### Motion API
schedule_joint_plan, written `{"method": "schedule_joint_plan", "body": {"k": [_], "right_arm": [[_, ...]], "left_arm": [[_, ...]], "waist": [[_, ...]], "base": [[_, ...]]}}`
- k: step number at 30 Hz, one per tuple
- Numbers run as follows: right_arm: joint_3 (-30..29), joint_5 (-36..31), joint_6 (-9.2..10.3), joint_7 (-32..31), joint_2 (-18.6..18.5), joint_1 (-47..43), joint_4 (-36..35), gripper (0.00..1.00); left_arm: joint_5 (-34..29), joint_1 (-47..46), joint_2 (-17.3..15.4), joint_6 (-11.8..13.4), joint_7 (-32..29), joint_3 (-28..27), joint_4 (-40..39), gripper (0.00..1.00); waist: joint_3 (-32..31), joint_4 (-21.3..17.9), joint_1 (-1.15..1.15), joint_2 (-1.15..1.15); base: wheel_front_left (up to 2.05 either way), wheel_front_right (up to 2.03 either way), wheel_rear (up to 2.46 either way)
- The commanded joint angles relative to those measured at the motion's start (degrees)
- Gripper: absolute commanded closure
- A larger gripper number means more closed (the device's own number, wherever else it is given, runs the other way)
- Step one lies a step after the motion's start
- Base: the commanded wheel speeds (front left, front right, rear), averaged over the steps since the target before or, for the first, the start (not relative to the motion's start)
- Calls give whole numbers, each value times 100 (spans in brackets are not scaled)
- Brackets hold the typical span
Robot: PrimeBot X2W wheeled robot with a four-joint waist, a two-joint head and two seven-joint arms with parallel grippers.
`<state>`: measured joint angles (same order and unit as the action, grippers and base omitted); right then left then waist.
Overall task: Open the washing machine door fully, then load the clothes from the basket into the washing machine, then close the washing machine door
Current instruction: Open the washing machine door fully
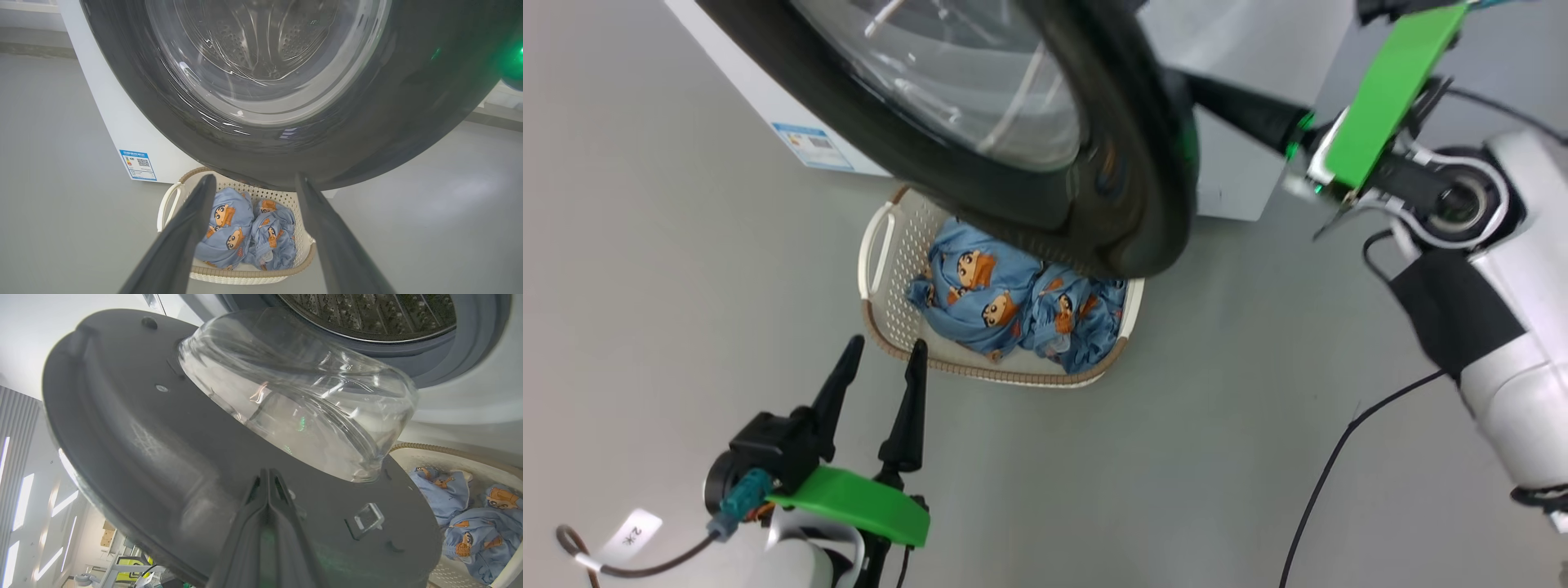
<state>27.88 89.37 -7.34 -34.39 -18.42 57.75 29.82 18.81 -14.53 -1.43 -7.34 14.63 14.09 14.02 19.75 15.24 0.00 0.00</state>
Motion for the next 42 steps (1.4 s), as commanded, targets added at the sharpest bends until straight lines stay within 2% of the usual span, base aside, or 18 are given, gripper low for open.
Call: {"method": "schedule_joint_plan", "body": {"k": [1,15,42], "right_arm": [[83,45,-14,-65,163,-148,-212,100],[394,114,-14,-255,379,-841,-532,100],[746,56,-14,-399,754,-1325,-708,100]], "left_arm": [[-55,78,-144,-14,37,-198,-95,0],[-88,366,-144,-14,37,-217,-88,0],[-29,529,-144,-14,37,-309,-140,0]], "waist": [[-112,-34,0,0],[-569,78,0,0],[-833,476,0,0]], "base": [[0,0,0],[0,0,0],[0,0,0]]}}
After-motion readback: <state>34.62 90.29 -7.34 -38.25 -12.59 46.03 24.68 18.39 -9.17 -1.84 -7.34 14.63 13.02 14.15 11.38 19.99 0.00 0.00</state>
